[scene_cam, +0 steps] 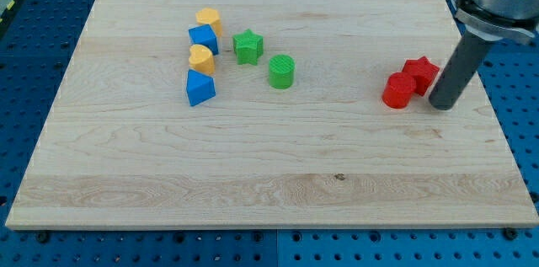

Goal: Move the red circle closer to the green circle

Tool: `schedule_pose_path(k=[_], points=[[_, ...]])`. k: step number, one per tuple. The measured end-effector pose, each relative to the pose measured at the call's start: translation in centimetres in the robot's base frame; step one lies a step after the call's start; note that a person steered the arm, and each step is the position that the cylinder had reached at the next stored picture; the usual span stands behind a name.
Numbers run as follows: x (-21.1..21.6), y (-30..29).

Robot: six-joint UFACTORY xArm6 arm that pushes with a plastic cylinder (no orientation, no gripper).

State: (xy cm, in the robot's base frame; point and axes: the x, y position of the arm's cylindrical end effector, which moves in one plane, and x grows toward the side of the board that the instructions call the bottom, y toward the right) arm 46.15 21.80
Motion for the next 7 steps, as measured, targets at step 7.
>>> schedule_pose_path(k=[7], points=[[-1.2,-11.7]])
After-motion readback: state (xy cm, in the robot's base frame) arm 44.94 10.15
